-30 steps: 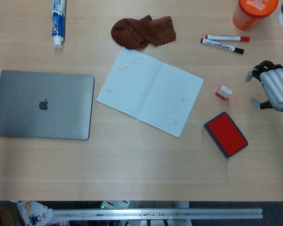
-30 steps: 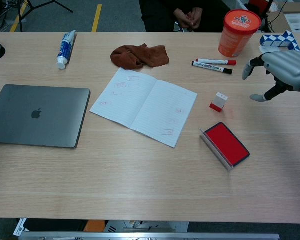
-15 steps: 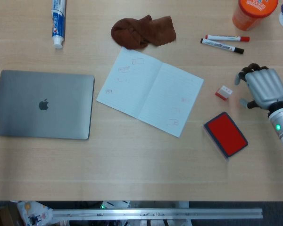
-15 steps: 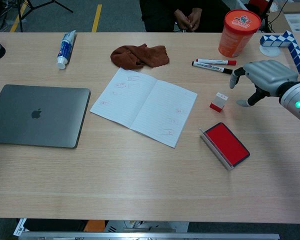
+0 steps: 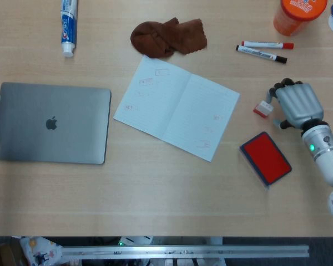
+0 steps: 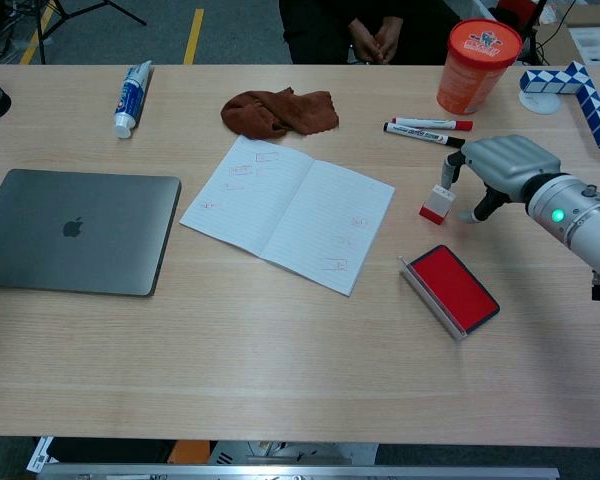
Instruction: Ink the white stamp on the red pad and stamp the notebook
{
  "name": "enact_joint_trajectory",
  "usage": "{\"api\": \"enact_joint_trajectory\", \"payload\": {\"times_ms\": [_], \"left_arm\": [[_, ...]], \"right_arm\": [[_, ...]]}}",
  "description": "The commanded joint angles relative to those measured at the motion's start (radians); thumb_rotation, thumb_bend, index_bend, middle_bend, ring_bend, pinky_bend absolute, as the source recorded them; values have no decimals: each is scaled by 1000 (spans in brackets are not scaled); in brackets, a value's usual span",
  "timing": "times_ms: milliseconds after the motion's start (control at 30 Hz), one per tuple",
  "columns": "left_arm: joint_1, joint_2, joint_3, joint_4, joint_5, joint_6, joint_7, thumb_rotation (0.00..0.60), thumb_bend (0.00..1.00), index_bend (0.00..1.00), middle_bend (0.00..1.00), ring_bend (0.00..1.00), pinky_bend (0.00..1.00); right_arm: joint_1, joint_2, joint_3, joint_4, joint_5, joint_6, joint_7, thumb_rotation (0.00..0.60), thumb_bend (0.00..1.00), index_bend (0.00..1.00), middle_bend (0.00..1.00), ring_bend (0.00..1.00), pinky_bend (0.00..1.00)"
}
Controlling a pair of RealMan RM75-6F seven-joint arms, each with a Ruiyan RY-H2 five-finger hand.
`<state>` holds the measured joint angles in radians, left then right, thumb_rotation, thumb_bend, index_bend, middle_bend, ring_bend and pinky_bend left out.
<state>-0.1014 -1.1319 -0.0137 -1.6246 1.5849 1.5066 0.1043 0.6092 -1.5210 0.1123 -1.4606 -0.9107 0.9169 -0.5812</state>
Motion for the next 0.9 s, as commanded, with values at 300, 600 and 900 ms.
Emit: {"api": "enact_joint_trajectory", "payload": {"times_ms": [300,600,900], "left_arm": [[1,-2,2,11,-2,0,-12,600,262,0,0,0,45],[3,-1,4,22,-3,0,-23,600,262,0,0,0,45],[6,0,6,24,-5,2,-30,600,262,0,0,0,45]], "right_arm": [[31,-35,-11,16,10,-2,-17,600,205,445,376,215,349],[54,-63,-6,52,36,3,-28,600,205,465,376,222,349],[69,-81,-2,74,57,7,-33,600,252,492,377,227,349]]}}
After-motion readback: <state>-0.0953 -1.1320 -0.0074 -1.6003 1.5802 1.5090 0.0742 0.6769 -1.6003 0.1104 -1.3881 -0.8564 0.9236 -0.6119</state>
